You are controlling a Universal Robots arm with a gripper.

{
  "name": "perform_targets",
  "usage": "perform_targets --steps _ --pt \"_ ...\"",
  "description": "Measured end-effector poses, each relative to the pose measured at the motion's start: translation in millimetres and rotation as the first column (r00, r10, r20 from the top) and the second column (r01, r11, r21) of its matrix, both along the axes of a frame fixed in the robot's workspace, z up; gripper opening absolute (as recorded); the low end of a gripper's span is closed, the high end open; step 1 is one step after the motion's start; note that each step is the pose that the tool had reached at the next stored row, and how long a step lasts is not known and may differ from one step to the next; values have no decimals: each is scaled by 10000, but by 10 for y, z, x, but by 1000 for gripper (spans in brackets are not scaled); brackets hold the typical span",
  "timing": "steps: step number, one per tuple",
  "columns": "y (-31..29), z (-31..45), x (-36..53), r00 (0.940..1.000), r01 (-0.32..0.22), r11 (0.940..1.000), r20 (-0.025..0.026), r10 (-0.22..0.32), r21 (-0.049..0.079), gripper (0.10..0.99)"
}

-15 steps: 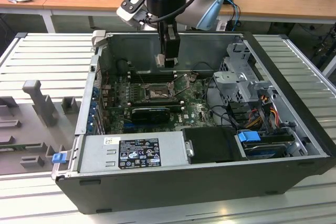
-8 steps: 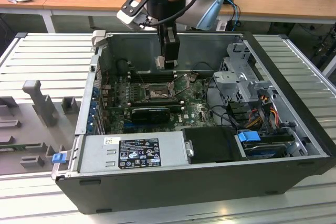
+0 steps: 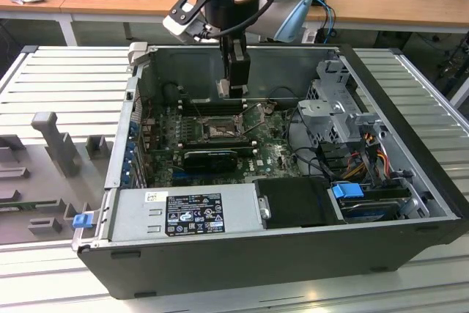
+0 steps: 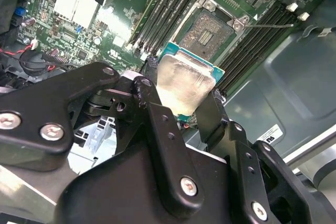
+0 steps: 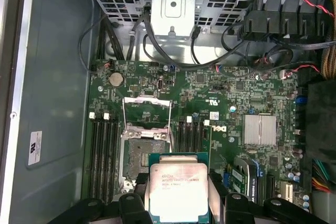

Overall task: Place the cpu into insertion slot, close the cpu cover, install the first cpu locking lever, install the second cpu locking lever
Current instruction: 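Place the cpu into insertion slot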

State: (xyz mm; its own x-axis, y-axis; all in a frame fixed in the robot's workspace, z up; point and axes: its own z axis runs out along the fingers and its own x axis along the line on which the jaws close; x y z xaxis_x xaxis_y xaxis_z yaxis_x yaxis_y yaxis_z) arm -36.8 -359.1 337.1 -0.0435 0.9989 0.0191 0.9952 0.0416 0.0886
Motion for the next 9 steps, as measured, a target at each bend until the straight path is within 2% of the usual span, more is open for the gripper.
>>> perform_targets --steps 9 --pt "0 -47 0 9999 110 9999 -1 -110 -1 533"
